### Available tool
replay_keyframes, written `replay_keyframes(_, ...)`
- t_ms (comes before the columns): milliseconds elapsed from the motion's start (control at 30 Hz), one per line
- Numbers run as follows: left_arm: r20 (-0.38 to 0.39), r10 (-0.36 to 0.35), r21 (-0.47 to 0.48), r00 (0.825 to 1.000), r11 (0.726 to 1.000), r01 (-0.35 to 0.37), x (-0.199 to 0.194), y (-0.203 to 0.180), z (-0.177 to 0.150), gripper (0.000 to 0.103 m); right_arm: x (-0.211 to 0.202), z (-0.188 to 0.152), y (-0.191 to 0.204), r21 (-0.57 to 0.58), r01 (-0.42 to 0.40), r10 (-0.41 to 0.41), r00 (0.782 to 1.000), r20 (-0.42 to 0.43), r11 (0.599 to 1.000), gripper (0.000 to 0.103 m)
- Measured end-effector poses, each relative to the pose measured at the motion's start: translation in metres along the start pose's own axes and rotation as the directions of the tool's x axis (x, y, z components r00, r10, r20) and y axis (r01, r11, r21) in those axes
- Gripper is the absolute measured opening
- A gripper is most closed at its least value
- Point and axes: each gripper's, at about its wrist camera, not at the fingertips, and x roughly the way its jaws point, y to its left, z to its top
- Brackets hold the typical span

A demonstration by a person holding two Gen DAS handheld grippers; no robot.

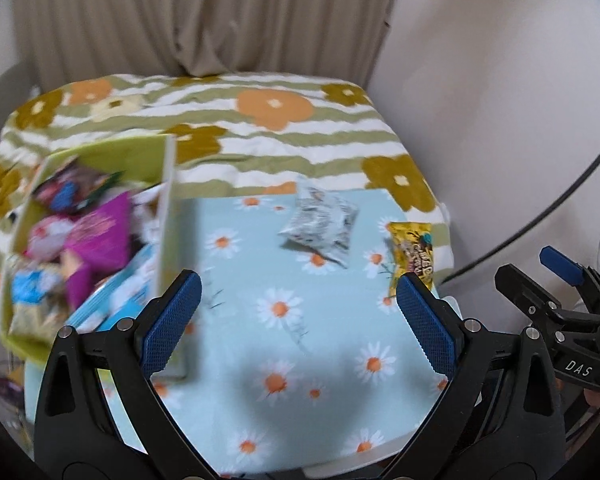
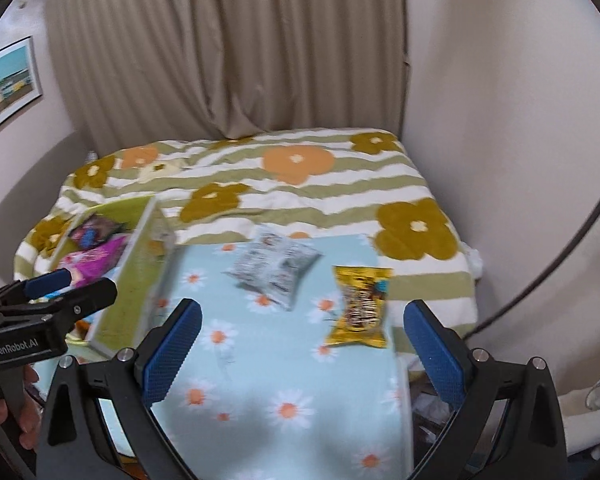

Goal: Organize snacks
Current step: 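Move both tools back over the silver and gold bags on the cloth, then grasp the silver corn-snack bag with the left tool while the right tool grasps the gold chocolate bag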

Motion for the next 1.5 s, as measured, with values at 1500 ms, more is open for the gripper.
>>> replay_keyframes(1500,-0.384,-0.133,0.037,0.914,0.987,0.159,0.292,-0.006,0.05,0.057,0.217,-0.028,-0.063,0.096,0.168,-0.126,0.93,-0.344,0.981,0.07)
